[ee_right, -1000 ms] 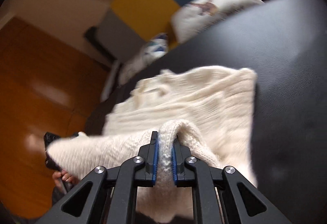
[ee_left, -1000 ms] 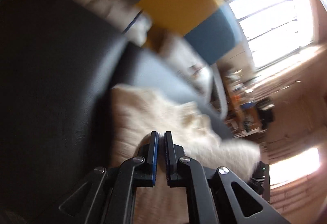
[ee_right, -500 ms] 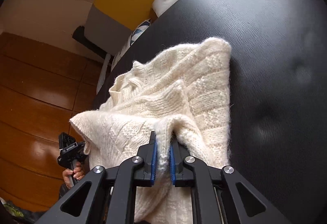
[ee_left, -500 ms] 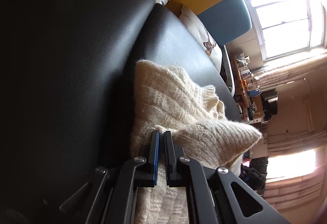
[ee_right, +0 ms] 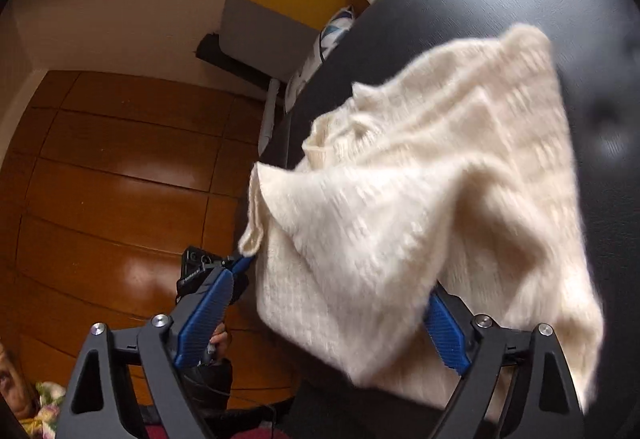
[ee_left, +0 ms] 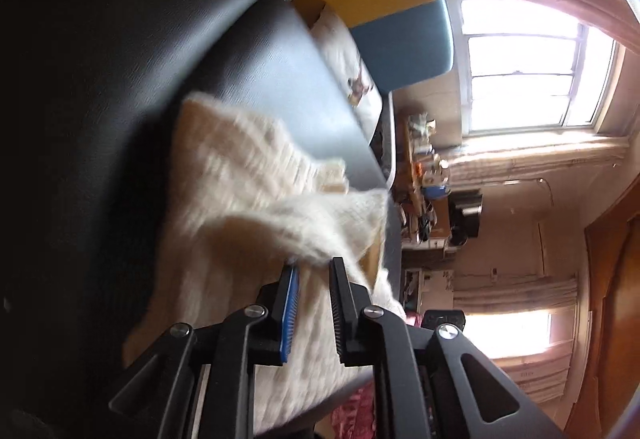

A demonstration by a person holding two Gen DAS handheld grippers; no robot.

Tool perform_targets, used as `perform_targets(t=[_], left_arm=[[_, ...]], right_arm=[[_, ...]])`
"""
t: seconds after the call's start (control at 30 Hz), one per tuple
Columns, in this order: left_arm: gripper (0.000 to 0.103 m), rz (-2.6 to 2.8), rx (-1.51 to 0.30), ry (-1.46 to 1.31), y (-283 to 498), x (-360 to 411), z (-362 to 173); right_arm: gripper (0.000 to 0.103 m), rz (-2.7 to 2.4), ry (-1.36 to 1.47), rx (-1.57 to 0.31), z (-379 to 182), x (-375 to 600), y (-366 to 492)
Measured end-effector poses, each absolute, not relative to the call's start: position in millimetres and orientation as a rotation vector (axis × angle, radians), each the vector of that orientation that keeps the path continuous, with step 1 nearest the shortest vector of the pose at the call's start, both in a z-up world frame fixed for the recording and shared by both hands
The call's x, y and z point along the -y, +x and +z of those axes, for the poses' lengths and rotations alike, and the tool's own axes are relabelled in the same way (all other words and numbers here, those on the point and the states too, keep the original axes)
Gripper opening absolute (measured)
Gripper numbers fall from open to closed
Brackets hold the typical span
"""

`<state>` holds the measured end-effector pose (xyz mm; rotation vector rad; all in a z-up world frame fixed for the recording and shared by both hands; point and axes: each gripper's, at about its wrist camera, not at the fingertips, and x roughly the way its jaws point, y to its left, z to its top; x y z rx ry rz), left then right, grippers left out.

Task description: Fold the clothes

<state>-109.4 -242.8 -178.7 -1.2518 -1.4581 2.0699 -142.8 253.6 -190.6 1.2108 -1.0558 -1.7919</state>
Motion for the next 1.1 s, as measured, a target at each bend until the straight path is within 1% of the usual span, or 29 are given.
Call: perform_targets(t=[0.07,0.17,0.27,0.3,0.37,0.43,0.53,0.6,0.67,0.7,0.8,0.83,0.93,0.97,1.03,1.07,1.1], left_arm=[[0.017,2.129,1.458,-1.227,-119,243,-171],[0.017,2.209,1.443,-1.232,-125,243,-165],[0.017,2.294,1.398,-1.27,-115,248,-166],[0.017,2.321,1.379,-1.29,-112,249,-168],[0.018,2.37,1.339,-1.328,-102,253,-171],[0.019,2.406,1.279,-1.379,-86,262,-174],[0.021,2.472,1.154,-1.449,-75,263,-177],[0.022,2.494,1.072,-1.475,-77,254,-176],[0.023,2.523,0.941,-1.512,-83,242,-175],[0.017,2.551,0.857,-1.539,-82,237,-176],[0.01,2.618,0.662,-1.581,-76,227,-175],[0.01,2.627,0.655,-1.589,-73,229,-177],[0.01,2.587,0.774,-1.555,-68,238,-174],[0.011,2.596,0.776,-1.513,-67,238,-167],[0.014,2.656,0.683,-1.457,-66,234,-151],[0.018,2.676,0.645,-1.431,-68,233,-144],[0.02,2.676,0.629,-1.414,-71,233,-140]], right_arm=[[0.092,-1.826,1.118,1.142,-182,-257,-162],[0.092,-1.89,1.018,1.284,-174,-270,-186],[0.092,-1.951,1.015,1.277,-165,-272,-193],[0.092,-1.997,1.02,1.228,-159,-271,-190],[0.092,-2.135,1.054,1.019,-144,-263,-177],[0.092,-2.251,1.101,0.743,-135,-245,-162],[0.092,-2.382,1.192,0.274,-142,-207,-143],[0.092,-2.379,1.281,0.093,-161,-191,-138],[0.092,-2.377,1.347,0.018,-179,-184,-136],[0.092,-2.39,1.348,-0.008,-183,-183,-133],[0.092,-2.408,1.385,-0.052,-190,-187,-120],[0.092,-2.408,1.398,-0.05,-191,-192,-112],[0.092,-2.424,1.39,-0.017,-196,-208,-88],[0.092,-2.426,1.389,-0.003,-195,-210,-85],[0.092,-2.421,1.396,0.016,-190,-212,-86],[0.092,-2.422,1.383,0.012,-183,-211,-88],[0.092,-2.424,1.361,0.005,-175,-210,-91]])
